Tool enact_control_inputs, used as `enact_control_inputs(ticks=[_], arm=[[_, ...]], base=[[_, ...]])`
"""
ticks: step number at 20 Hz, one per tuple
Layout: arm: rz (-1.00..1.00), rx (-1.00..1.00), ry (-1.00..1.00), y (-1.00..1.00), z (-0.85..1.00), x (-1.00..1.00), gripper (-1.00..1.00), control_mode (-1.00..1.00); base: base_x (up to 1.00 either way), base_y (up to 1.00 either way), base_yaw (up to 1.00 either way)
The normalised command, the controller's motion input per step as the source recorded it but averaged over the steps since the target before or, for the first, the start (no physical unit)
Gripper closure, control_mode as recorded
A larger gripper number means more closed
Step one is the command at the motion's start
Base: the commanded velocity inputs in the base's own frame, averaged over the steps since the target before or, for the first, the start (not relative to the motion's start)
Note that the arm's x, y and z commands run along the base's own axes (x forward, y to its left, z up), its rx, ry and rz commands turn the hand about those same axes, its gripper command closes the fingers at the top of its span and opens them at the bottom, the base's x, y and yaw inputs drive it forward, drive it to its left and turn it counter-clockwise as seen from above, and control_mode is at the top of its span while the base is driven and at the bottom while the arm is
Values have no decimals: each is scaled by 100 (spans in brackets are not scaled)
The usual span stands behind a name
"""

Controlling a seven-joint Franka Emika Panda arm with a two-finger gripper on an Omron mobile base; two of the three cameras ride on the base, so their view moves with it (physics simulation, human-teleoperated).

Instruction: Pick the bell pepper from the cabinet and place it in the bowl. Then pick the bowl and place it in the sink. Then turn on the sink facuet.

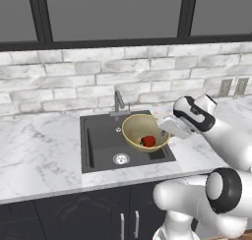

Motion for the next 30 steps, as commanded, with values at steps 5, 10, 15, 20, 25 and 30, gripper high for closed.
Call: enact_control_inputs(ticks=[5,10,15,20,25,30], arm=[[0,-4,0,35,-44,50,100,-100],[0,-4,0,20,-40,46,100,-100],[0,-2,0,6,-42,40,100,-100],[0,-4,0,8,-44,35,100,-100],[0,-3,0,11,-37,24,100,-100],[0,-3,0,7,-35,25,100,-100]], base=[[0,0,0],[0,0,0],[0,0,0],[0,0,0],[0,0,0],[0,0,0]])
